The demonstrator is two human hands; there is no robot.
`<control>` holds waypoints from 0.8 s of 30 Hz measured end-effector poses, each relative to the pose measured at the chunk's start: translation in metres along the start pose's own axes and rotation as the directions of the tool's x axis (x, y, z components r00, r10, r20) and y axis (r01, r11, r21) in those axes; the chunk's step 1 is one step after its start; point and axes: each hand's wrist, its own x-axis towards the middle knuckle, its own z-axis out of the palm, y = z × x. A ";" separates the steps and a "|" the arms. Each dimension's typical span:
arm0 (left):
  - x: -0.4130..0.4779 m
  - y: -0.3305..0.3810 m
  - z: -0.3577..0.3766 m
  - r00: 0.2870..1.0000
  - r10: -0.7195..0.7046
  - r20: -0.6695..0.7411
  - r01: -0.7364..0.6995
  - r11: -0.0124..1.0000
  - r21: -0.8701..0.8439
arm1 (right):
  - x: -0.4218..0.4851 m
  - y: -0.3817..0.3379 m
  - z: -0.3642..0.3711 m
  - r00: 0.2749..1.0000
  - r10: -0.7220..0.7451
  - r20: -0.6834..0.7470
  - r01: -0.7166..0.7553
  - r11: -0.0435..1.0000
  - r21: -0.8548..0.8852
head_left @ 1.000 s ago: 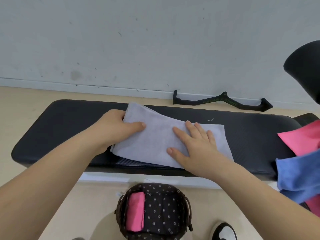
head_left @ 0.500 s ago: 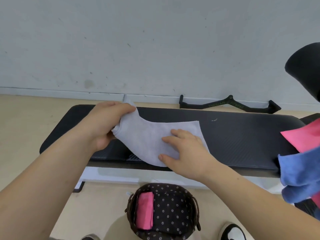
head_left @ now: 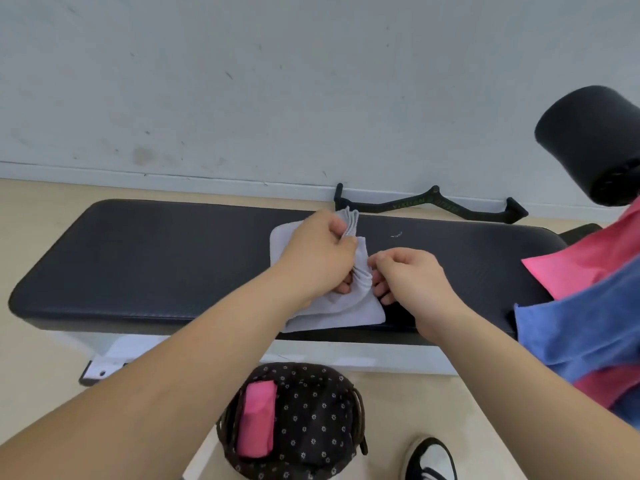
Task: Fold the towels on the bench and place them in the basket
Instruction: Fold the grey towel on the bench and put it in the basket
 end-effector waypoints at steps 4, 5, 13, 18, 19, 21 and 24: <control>0.009 -0.014 0.019 0.993 -0.007 0.118 -0.017 0.981 0.196 | 0.003 0.001 -0.004 0.999 0.030 0.014 -0.031 0.998 0.050; 0.009 -0.013 0.019 0.991 -0.015 0.135 -0.017 0.972 0.233 | 0.003 0.001 -0.004 1.000 0.021 0.022 -0.022 0.999 0.037; -0.010 -0.017 -0.043 0.981 0.175 -0.085 -0.120 0.888 0.443 | 0.001 0.000 0.003 0.999 -0.039 -0.003 0.039 0.998 -0.051; -0.017 -0.035 -0.078 0.981 -0.119 -0.154 0.179 0.858 0.482 | -0.005 -0.012 0.004 0.998 -0.052 -0.035 0.049 0.997 -0.064; -0.018 -0.040 -0.077 0.978 -0.170 -0.122 0.207 0.874 0.439 | -0.007 -0.014 0.004 1.000 -0.017 -0.014 0.016 1.000 -0.023; -0.019 -0.047 -0.073 0.976 -0.205 -0.081 0.220 0.924 0.313 | -0.010 -0.016 0.002 0.996 0.079 0.029 -0.081 0.996 0.041; -0.019 -0.047 -0.068 0.976 -0.208 -0.065 0.218 0.952 0.214 | -0.012 -0.013 0.001 0.991 0.128 0.037 -0.127 0.991 -0.030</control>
